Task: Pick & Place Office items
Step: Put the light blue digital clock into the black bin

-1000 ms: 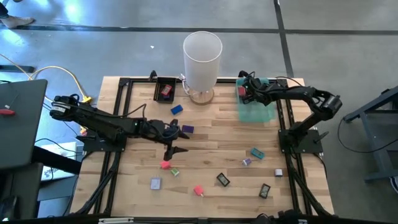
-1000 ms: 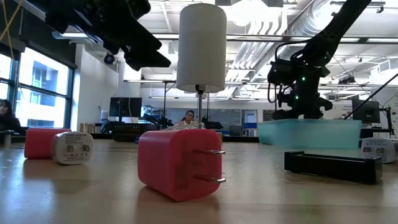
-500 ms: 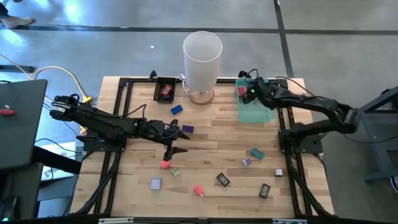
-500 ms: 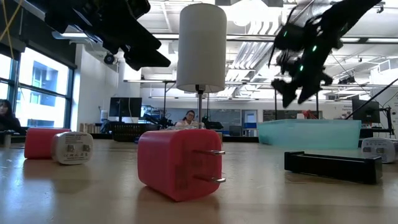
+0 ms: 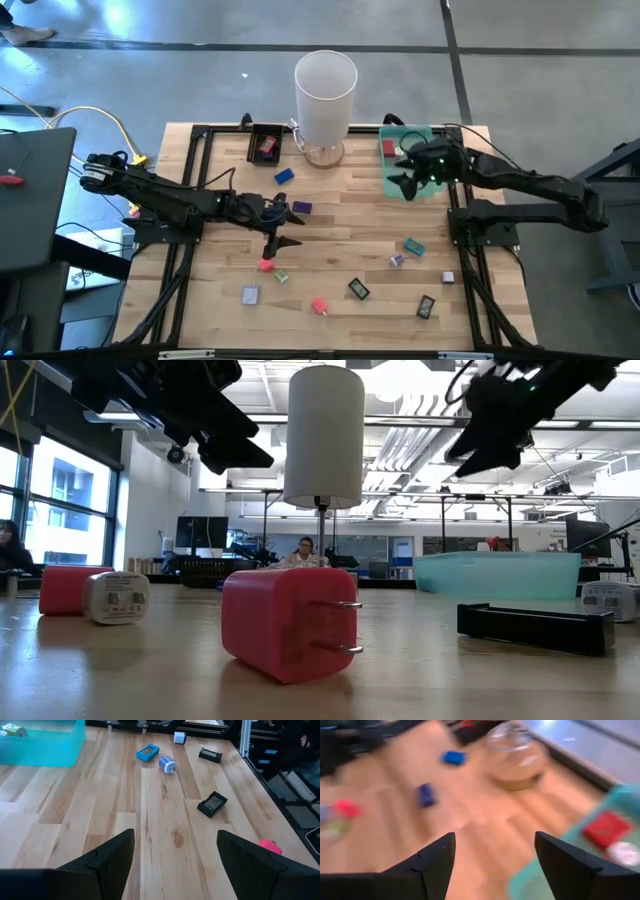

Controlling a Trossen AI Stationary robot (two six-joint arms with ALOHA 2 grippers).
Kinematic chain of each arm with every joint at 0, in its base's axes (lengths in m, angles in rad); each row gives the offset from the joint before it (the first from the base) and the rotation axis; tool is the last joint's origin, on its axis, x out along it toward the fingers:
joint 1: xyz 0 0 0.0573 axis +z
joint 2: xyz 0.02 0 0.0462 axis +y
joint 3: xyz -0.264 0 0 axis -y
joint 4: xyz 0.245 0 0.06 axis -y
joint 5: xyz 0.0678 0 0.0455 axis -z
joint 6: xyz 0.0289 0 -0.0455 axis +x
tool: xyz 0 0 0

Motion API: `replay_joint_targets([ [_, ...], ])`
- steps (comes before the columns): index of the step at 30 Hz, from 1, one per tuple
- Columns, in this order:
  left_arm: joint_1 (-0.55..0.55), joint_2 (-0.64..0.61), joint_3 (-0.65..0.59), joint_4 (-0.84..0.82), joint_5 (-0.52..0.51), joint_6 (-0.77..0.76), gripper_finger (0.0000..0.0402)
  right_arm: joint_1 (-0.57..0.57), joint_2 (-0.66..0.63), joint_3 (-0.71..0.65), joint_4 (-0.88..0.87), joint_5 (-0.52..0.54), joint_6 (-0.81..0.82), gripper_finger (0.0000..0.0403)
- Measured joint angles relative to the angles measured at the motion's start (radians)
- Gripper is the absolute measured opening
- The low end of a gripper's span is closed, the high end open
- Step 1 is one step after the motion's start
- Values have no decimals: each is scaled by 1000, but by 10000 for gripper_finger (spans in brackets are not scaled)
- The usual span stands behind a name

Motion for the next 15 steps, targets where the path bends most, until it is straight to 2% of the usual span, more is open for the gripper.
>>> replay_joint_targets([
  [5,0,0,0,0,0,-4,275,45,-22,0,-71,-220,47,261],
  [9,0,0,0,0,0,-19,275,104,-17,0,-213,-428,110,261],
  [11,0,0,0,0,0,-14,275,154,-11,0,-291,-436,156,261],
  [15,0,0,0,0,-1,-10,275,263,-12,0,-384,-338,287,257],
])
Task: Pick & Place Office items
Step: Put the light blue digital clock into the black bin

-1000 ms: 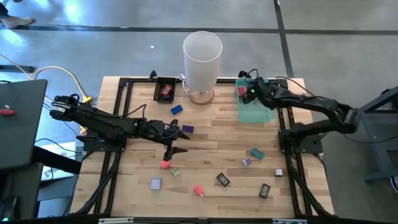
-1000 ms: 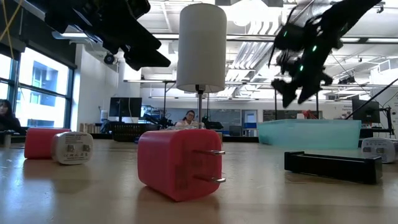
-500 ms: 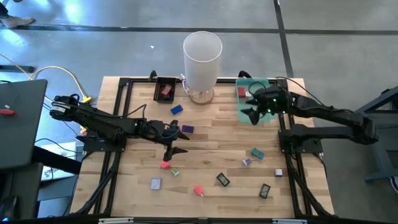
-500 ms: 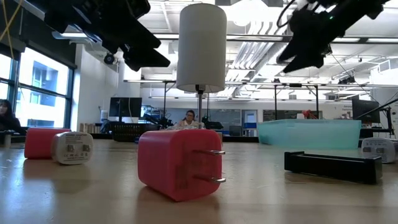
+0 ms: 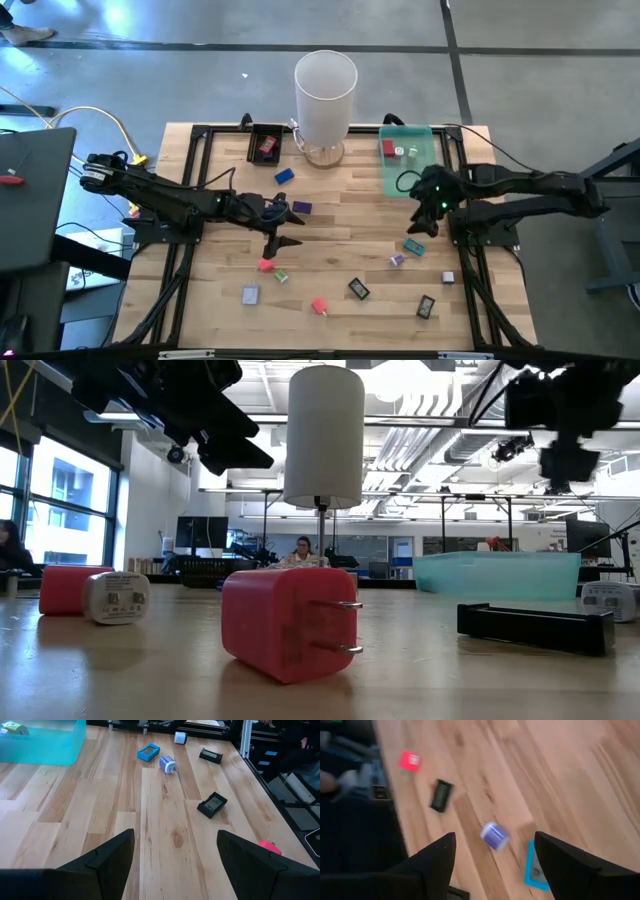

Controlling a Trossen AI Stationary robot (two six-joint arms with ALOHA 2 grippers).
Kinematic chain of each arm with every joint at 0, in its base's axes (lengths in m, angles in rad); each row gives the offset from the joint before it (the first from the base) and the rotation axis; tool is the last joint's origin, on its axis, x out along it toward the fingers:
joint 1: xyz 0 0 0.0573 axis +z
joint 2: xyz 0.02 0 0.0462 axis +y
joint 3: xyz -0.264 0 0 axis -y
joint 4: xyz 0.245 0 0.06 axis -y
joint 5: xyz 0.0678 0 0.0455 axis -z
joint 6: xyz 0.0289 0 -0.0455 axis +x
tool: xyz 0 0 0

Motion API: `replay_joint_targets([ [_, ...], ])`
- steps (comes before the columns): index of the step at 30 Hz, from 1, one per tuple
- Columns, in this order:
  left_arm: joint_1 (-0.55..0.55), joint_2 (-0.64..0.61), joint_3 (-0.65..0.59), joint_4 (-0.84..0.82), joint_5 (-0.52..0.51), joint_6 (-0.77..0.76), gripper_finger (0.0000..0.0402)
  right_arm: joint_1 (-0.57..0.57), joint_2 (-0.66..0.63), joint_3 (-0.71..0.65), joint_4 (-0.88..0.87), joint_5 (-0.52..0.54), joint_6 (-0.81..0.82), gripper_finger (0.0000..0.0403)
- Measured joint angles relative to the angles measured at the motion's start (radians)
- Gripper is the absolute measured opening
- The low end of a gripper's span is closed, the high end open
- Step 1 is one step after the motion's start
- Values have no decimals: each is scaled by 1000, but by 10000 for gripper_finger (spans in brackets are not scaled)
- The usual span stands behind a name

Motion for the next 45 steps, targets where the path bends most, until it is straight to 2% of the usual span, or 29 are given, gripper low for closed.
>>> replay_joint_targets([
  [11,0,31,0,5,-2,0,275,316,40,0,-70,338,302,252],
  [20,0,65,-1,14,-2,1,275,522,194,0,-70,441,467,251],
  [26,0,78,-2,61,-2,1,275,568,346,0,-87,450,483,251],
  [35,0,81,-1,110,-2,-8,275,563,555,0,-111,392,475,251],
  [45,0,81,-1,162,-1,-16,275,521,673,0,-46,367,393,251],
])
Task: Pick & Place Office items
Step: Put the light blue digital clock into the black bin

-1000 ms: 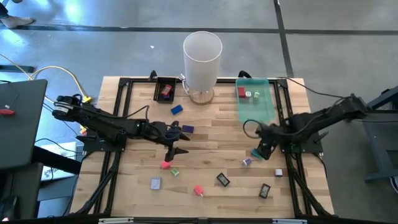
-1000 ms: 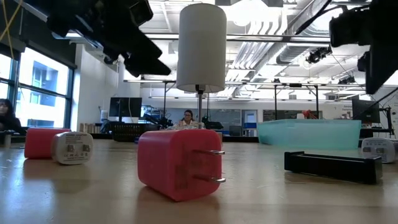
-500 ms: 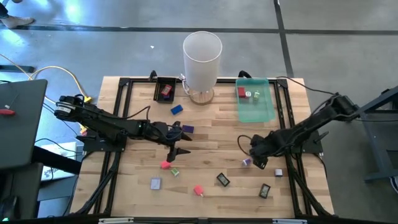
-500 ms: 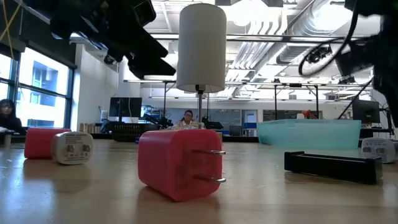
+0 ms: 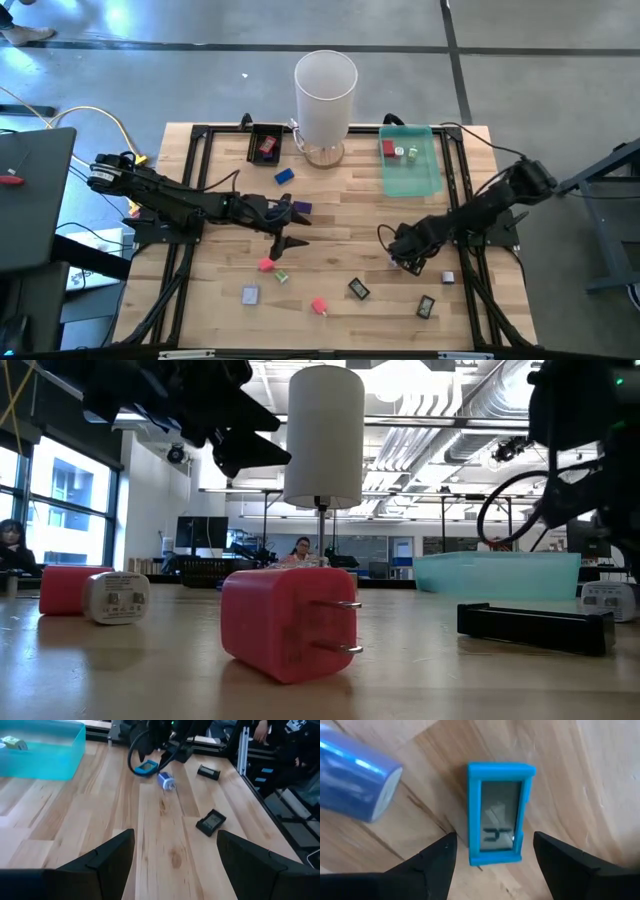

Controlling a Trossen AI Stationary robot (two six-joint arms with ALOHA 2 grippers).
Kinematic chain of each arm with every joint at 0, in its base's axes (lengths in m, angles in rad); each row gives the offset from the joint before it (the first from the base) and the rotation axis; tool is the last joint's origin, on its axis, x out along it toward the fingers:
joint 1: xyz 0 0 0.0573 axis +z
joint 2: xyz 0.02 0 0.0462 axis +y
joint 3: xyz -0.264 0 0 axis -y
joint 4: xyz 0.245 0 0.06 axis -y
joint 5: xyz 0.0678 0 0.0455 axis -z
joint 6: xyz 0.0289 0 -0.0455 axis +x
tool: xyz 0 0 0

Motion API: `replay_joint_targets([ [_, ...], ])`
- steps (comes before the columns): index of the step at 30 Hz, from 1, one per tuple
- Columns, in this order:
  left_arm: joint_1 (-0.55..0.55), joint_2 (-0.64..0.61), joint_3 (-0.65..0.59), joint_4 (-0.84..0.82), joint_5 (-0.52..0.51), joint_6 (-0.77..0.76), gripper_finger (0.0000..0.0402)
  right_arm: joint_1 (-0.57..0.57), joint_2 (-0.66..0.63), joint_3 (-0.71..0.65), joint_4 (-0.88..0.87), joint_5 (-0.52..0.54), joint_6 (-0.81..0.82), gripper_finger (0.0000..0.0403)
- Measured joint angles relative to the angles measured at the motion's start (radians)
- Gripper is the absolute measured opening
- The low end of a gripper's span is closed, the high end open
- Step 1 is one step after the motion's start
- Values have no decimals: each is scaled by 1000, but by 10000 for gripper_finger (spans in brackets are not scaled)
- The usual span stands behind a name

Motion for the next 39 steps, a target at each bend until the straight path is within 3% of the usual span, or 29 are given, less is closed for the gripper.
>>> replay_joint_targets([
  [13,-16,0,0,3,2,-44,275,-33,34,2,45,-50,-48,241],
  [21,-39,0,0,3,1,-44,275,-33,35,2,52,-55,-49,143],
  [24,-46,0,0,3,1,-44,275,-33,35,2,50,-52,-44,132],
  [31,-49,0,0,3,-2,-49,275,-29,26,7,-28,-13,12,132],
  [39,-55,0,0,19,-70,-44,275,6,-16,90,-273,144,62,132],
])
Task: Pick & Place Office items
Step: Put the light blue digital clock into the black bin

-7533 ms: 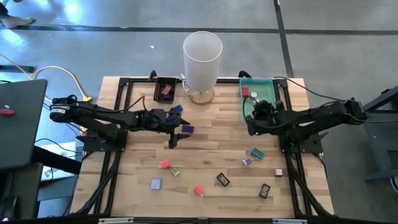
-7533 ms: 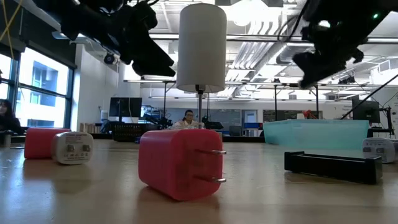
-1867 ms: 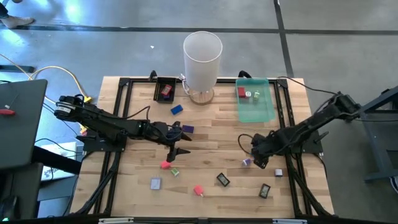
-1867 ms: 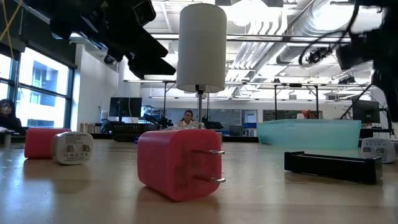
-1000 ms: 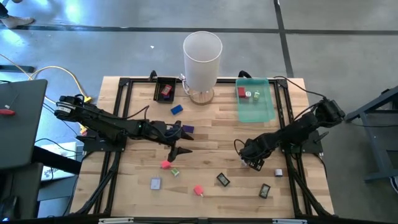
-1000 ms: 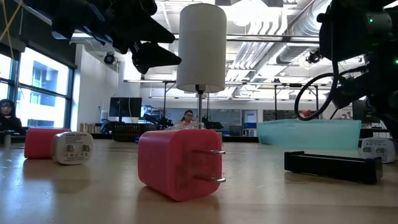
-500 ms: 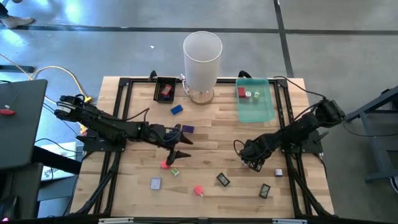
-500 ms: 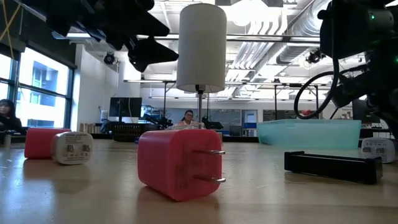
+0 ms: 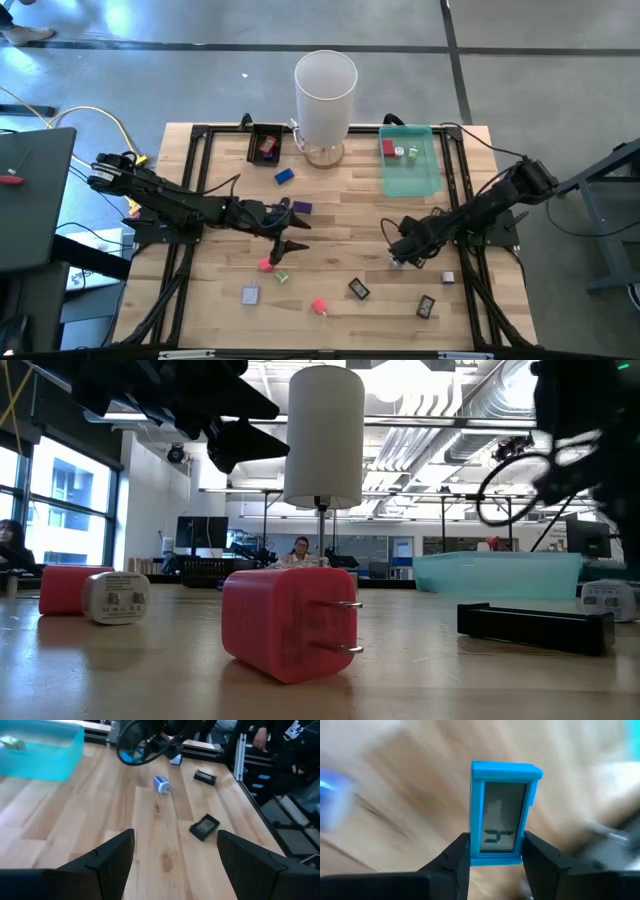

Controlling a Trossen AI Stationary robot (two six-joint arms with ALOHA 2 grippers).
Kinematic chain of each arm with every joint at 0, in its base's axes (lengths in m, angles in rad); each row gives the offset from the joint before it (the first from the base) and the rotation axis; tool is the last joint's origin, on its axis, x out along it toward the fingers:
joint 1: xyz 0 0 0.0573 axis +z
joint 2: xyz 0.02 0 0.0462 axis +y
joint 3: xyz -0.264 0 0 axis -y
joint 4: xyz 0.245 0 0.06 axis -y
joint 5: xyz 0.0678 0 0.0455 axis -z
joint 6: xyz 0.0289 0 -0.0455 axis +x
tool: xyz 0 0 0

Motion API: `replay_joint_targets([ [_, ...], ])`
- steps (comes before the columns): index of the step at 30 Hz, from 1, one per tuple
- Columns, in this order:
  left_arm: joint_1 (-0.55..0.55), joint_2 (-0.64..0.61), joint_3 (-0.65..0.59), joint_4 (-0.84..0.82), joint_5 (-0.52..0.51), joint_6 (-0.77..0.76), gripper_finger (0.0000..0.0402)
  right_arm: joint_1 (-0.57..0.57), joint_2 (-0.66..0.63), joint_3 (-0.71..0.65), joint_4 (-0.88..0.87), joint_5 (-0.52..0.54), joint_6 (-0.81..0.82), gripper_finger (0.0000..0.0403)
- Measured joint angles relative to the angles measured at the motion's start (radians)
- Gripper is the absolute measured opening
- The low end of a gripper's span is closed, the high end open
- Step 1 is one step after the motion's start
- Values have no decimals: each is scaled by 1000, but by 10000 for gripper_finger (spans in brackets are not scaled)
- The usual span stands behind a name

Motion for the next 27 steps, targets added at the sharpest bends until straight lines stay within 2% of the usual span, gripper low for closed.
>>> replay_joint_targets([
  [5,-2,0,0,17,-42,71,275,29,-3,125,-72,140,2,132],
  [7,-2,0,0,21,-42,111,275,40,-3,172,-50,191,-35,132],
  [11,-8,0,0,31,-43,182,275,46,-3,237,83,333,-185,132],
  [14,-9,0,0,47,-62,238,275,41,-4,253,271,410,-387,132],
  [18,0,0,-1,99,-78,185,275,13,-4,253,551,445,-688,132],
  [21,8,0,-1,113,-79,167,275,-15,-4,253,713,434,-847,132],
  [27,43,0,-1,115,-79,35,275,-71,-4,253,822,409,-971,132],
])
